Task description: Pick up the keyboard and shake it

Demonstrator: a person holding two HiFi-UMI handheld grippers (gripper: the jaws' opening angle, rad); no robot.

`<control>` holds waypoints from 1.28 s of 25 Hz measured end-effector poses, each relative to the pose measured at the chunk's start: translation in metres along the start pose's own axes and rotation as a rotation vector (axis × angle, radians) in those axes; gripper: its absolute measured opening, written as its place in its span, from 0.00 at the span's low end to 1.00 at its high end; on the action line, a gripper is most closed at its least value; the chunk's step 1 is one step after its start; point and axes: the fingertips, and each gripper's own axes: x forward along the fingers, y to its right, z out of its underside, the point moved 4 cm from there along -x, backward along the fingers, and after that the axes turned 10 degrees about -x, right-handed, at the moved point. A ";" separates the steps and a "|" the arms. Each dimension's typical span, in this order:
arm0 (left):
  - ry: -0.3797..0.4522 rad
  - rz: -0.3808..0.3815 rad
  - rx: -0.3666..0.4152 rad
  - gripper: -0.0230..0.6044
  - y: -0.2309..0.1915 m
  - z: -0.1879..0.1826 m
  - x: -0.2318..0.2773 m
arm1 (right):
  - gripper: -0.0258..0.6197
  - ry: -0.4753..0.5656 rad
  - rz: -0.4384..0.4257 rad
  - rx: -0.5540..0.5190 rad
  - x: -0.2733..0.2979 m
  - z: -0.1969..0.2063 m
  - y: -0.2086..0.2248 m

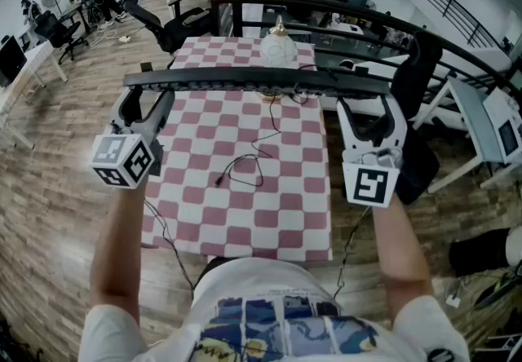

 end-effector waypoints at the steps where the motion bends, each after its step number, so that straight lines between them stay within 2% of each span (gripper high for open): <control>1: 0.001 0.000 0.001 0.50 0.000 -0.001 0.000 | 0.52 0.001 0.000 0.000 0.000 -0.001 0.001; 32: 0.010 0.006 0.011 0.50 0.003 -0.005 -0.002 | 0.51 -0.008 0.003 0.005 -0.003 0.000 0.001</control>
